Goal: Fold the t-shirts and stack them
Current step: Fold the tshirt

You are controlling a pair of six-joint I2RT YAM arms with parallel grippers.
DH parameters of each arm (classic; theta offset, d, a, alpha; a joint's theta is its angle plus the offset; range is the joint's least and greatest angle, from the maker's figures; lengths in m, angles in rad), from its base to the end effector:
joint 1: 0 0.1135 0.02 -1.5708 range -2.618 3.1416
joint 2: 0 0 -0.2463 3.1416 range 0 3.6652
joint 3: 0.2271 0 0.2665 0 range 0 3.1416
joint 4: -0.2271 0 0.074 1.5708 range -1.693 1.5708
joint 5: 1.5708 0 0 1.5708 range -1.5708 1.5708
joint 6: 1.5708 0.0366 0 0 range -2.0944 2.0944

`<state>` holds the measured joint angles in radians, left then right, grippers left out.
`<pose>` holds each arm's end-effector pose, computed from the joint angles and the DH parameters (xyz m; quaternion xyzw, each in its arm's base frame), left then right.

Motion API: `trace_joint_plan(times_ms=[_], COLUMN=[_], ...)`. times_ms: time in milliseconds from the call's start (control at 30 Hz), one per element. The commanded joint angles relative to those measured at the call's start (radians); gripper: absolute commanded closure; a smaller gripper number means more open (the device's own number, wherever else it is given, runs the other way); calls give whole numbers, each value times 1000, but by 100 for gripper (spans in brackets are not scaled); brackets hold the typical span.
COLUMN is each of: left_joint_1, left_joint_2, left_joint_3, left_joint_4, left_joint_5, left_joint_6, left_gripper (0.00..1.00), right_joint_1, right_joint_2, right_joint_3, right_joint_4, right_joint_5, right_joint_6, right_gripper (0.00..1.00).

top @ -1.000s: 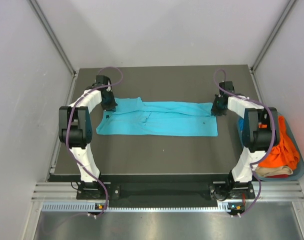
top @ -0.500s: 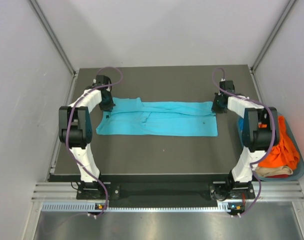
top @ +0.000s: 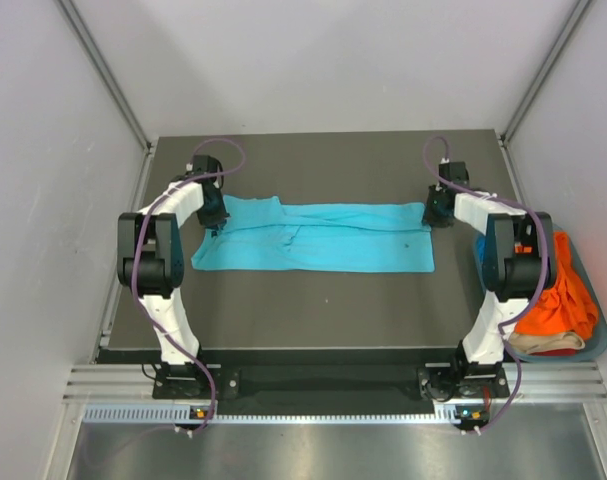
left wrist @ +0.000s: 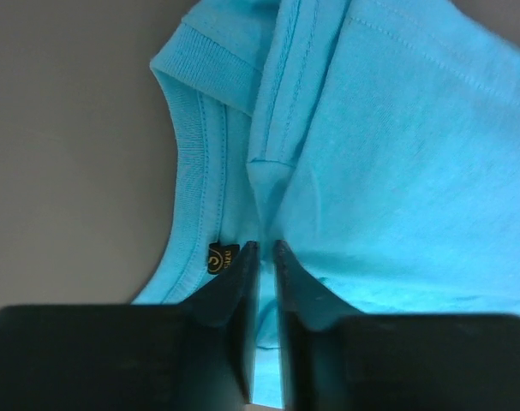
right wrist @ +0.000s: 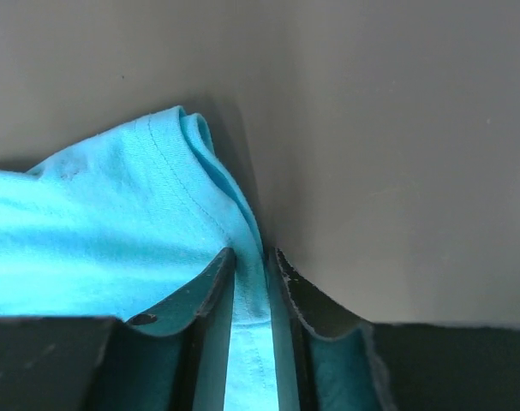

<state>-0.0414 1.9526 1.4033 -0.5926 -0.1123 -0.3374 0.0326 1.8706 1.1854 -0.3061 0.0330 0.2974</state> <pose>0.4103 -0.0129 0.1573 -0.1557 0.9631 0.0138 0.2190 0.3921 0.0116 0.1384 0.1312 0.9492 0.0313 0.2844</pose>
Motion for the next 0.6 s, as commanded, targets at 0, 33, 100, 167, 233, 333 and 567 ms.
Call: trace_joint_plan(times_ms=[0, 33, 100, 167, 233, 333, 567], left_joint_1=[3, 3, 3, 3, 6, 34, 127], left_joint_2=[-78, -86, -122, -130, -138, -106, 15], left_joint_3=[2, 5, 32, 43, 52, 88, 164], left_joint_4=[-41, -49, -47, -17, 46, 98, 156], left_joint_5=[-3, -7, -7, 42, 144, 281, 465], left_joint_6=[1, -2, 0, 20, 40, 37, 66], left_gripper=[75, 69, 64, 59, 56, 55, 54], right_joint_1=[-11, -11, -13, -11, -11, -8, 20], right_joint_2=[-39, -45, -71, -88, -102, -136, -154], right_joint_3=[48, 55, 77, 80, 88, 85, 60], right_joint_4=[7, -14, -43, -59, -73, -59, -4], right_joint_5=[7, 7, 8, -1, -18, -91, -169], right_joint_6=[-3, 0, 9, 16, 20, 28, 3], right_gripper=[75, 74, 74, 73, 71, 68, 59])
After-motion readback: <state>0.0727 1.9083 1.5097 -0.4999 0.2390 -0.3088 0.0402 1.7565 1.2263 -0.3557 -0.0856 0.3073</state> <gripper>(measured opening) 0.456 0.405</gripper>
